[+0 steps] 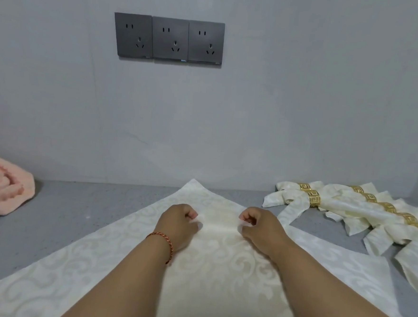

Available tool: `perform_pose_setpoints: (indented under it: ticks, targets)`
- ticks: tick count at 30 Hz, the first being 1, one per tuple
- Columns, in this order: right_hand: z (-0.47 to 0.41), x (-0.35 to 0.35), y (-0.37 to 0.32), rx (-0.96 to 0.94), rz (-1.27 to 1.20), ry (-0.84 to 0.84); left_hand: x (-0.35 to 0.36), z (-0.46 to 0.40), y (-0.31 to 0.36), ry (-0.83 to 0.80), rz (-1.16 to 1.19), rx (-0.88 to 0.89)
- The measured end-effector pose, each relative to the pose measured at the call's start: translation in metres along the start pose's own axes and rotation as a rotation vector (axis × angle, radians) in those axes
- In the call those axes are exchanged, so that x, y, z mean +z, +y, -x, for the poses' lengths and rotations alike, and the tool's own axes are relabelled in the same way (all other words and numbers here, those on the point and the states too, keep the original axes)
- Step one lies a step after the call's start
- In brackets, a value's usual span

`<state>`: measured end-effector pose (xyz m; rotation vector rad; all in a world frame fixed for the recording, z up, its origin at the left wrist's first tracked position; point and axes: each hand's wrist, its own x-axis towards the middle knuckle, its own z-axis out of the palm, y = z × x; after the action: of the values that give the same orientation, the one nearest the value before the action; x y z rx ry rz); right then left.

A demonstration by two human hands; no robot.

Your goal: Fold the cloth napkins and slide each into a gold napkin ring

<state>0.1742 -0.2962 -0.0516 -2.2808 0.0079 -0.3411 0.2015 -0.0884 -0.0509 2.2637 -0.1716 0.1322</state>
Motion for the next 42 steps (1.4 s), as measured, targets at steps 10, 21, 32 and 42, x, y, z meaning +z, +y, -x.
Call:
perform_pose_setpoints:
  ticks: [10, 21, 32, 42]
  targets:
    - [-0.002, -0.006, 0.0, 0.056, -0.132, -0.021, -0.011, -0.001, -0.002, -0.036, 0.113, 0.041]
    - [0.002, -0.002, -0.009, -0.044, 0.114, -0.085, -0.003, 0.0, 0.008, -0.165, -0.308, 0.108]
    - [-0.004, 0.002, -0.011, -0.077, 0.205, -0.25, -0.003, -0.001, 0.011, -0.233, -0.115, 0.051]
    - [-0.001, -0.004, -0.017, -0.159, 0.245, -0.206, -0.002, -0.001, 0.008, -0.155, -0.115, 0.133]
